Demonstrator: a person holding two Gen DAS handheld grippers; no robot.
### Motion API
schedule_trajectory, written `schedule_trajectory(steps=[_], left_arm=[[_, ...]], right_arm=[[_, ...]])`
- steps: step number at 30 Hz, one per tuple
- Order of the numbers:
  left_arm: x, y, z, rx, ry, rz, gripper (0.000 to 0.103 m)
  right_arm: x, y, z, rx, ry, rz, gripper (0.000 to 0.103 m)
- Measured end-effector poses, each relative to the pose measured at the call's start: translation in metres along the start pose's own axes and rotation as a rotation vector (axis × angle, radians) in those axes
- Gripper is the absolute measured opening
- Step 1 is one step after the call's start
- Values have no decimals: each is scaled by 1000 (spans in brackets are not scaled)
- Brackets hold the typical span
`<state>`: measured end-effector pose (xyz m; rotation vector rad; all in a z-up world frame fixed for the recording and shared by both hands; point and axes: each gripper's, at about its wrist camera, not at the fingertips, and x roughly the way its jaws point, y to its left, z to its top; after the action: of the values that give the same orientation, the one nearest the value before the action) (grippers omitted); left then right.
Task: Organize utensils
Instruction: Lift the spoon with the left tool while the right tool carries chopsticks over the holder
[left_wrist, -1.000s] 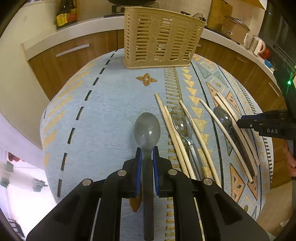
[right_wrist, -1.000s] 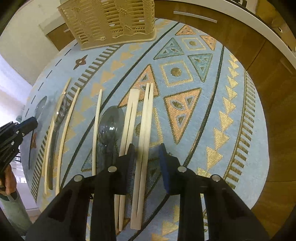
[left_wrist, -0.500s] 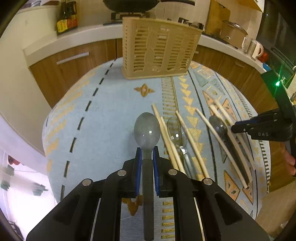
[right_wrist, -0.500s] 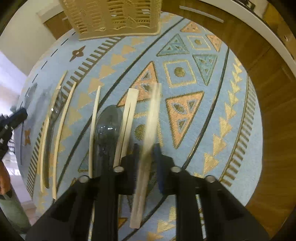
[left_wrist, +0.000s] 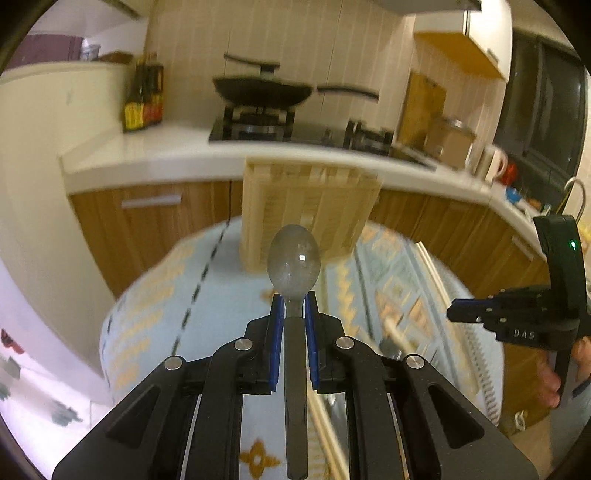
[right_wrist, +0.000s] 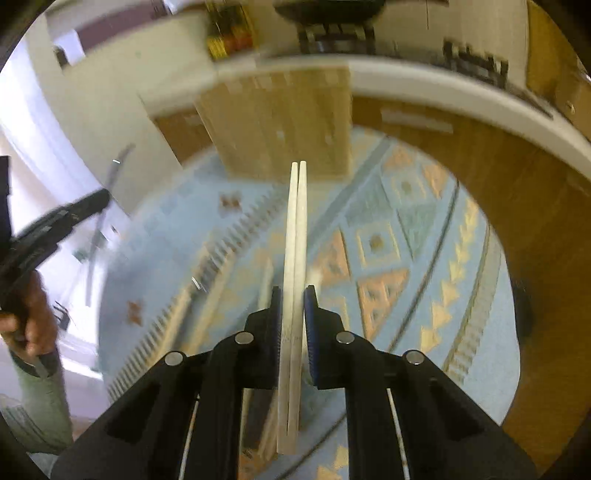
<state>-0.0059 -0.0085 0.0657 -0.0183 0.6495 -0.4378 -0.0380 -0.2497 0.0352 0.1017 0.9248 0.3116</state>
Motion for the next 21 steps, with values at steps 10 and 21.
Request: schedule_trajectory(steps=[10,21], left_arm=[[1,-5,102,-30,-209,-68,10],[58,12,176,-131,-379,-58,10]], right_arm=[[-51,8,87,-21,-358,33,9],[-54,-8,168,-19,-731,-46,10]])
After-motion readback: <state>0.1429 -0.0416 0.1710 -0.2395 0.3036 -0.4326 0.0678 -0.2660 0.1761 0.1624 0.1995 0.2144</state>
